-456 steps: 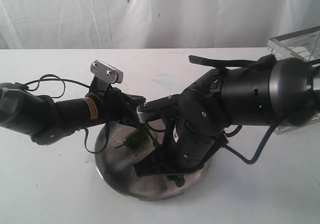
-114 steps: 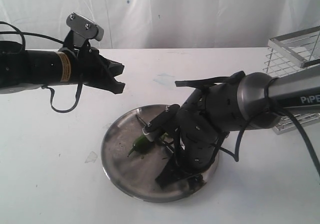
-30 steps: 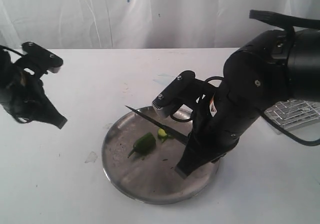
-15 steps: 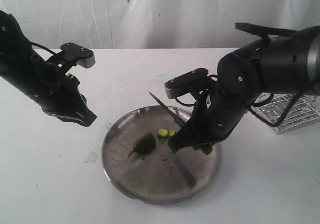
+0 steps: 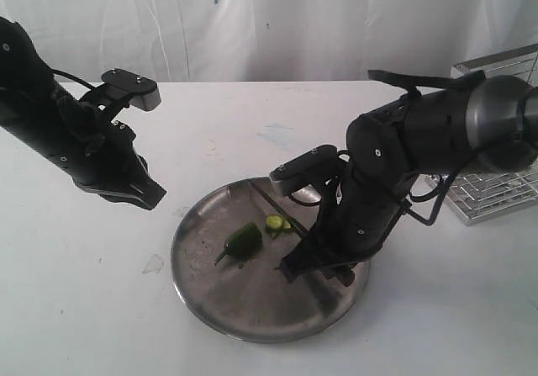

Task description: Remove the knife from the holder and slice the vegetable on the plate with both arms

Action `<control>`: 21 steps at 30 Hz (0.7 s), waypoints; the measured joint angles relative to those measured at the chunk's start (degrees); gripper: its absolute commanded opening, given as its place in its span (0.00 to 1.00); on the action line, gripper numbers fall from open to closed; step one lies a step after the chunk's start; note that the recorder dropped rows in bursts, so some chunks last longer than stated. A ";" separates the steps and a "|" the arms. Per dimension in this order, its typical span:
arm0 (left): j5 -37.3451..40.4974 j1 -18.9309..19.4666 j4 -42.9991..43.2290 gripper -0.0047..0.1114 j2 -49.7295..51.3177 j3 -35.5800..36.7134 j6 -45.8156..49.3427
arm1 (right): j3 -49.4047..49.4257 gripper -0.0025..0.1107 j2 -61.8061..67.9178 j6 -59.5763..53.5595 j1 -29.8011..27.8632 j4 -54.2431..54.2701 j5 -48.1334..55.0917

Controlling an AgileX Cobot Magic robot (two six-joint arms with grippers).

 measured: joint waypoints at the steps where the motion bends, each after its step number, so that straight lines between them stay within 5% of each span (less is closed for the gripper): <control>1: 0.00 0.00 0.00 0.04 0.00 0.00 0.00 | 0.00 0.19 0.44 0.00 0.00 0.00 0.02; 10: 0.00 0.00 -0.03 0.04 0.00 0.00 0.00 | 0.00 0.37 0.99 0.00 0.00 0.00 -0.39; 17: 0.00 0.00 -0.03 0.04 0.00 0.00 0.00 | 0.00 0.36 0.99 0.00 0.00 -0.30 -0.39; 21: 0.00 0.00 -0.13 0.04 0.00 0.00 0.00 | 0.00 0.24 0.44 0.00 0.00 -0.30 -1.90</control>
